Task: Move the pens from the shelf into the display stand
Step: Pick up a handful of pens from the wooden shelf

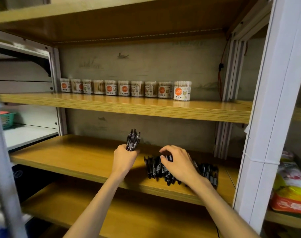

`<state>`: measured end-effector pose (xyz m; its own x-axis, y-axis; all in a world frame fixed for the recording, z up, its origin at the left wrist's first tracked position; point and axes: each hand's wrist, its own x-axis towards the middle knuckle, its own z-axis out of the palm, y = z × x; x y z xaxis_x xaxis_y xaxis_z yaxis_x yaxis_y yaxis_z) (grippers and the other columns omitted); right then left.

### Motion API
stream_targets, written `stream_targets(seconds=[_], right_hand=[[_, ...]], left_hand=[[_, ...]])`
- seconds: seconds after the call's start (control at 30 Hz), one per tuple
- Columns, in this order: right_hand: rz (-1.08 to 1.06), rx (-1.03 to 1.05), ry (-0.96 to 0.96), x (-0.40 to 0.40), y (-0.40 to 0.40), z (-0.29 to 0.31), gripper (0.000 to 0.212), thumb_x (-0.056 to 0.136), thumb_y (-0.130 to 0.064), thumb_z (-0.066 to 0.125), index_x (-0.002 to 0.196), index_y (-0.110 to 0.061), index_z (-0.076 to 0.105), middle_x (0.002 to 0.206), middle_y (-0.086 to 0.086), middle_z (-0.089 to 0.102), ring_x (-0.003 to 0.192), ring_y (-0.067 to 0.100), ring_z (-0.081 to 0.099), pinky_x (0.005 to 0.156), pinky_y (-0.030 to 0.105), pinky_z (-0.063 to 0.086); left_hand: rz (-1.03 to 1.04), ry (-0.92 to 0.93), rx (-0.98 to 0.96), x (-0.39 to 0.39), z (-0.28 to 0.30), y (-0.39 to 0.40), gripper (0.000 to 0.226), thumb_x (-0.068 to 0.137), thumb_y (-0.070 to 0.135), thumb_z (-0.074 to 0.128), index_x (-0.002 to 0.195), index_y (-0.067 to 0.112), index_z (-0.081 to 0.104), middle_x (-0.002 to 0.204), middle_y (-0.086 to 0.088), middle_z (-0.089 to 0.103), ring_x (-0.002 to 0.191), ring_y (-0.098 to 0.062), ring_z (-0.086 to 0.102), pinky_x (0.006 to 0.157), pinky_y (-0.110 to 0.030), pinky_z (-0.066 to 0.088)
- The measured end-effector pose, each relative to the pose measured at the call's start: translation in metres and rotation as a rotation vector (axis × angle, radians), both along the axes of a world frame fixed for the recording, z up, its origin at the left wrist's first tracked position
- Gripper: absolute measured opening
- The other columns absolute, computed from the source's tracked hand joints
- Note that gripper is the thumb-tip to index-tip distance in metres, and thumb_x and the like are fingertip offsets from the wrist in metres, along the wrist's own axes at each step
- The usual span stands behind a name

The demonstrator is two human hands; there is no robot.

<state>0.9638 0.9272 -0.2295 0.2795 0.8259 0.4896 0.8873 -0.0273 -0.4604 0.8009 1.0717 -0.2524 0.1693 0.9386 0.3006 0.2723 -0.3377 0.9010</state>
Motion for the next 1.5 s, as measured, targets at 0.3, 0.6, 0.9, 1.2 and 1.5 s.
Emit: stream_targets(seconds=[0.3,0.6,0.9,1.2,1.5], right_hand=[[0.131,0.01,-0.027,-0.039,-0.004,0.005,0.025,0.098,-0.04,0.057,0.122,-0.036,0.062,0.127,-0.011,0.062,0.123,0.013,0.052,0.103,0.035,0.043],[0.315,0.029,-0.056,-0.045,-0.036,0.016,0.028,0.098,-0.037,0.06,0.125,-0.03,0.062,0.122,-0.009,0.063,0.116,0.012,0.056,0.097,0.03,0.044],[0.643,0.064,-0.038,-0.093,-0.101,0.018,0.025,0.095,-0.037,0.062,0.12,-0.033,0.064,0.119,-0.013,0.064,0.111,0.009,0.058,0.098,0.035,0.048],[0.987,0.068,-0.004,-0.2,-0.177,0.023,0.024,0.094,-0.032,0.065,0.118,-0.03,0.066,0.118,-0.011,0.065,0.112,0.011,0.06,0.1,0.037,0.051],[1.315,0.108,0.032,-0.319,-0.284,0.023,0.02,0.094,-0.029,0.068,0.113,-0.025,0.07,0.109,-0.006,0.069,0.099,0.012,0.063,0.093,0.035,0.052]], left_hand=[[0.024,0.192,0.066,-0.037,0.01,-0.031,0.015,0.077,0.015,0.072,0.07,0.021,0.06,0.061,0.006,0.06,0.046,-0.009,0.048,0.037,-0.018,0.032],[0.064,0.141,0.017,-0.064,0.021,-0.104,0.041,0.091,0.059,0.063,0.076,0.021,0.062,0.052,0.01,0.054,0.051,-0.012,0.05,0.052,-0.03,0.039],[0.356,0.059,-0.007,-0.121,0.015,-0.232,0.046,0.086,0.058,0.07,0.068,0.018,0.054,0.045,0.004,0.052,0.04,-0.012,0.049,0.042,-0.024,0.038],[0.74,0.148,-0.019,-0.219,0.028,-0.368,0.033,0.082,0.027,0.074,0.058,0.016,0.055,0.044,0.006,0.052,0.042,-0.007,0.048,0.05,-0.029,0.038],[1.023,0.218,0.01,-0.304,0.04,-0.543,0.027,0.078,0.038,0.072,0.067,0.014,0.066,0.062,0.003,0.065,0.063,-0.017,0.06,0.062,-0.035,0.047]])
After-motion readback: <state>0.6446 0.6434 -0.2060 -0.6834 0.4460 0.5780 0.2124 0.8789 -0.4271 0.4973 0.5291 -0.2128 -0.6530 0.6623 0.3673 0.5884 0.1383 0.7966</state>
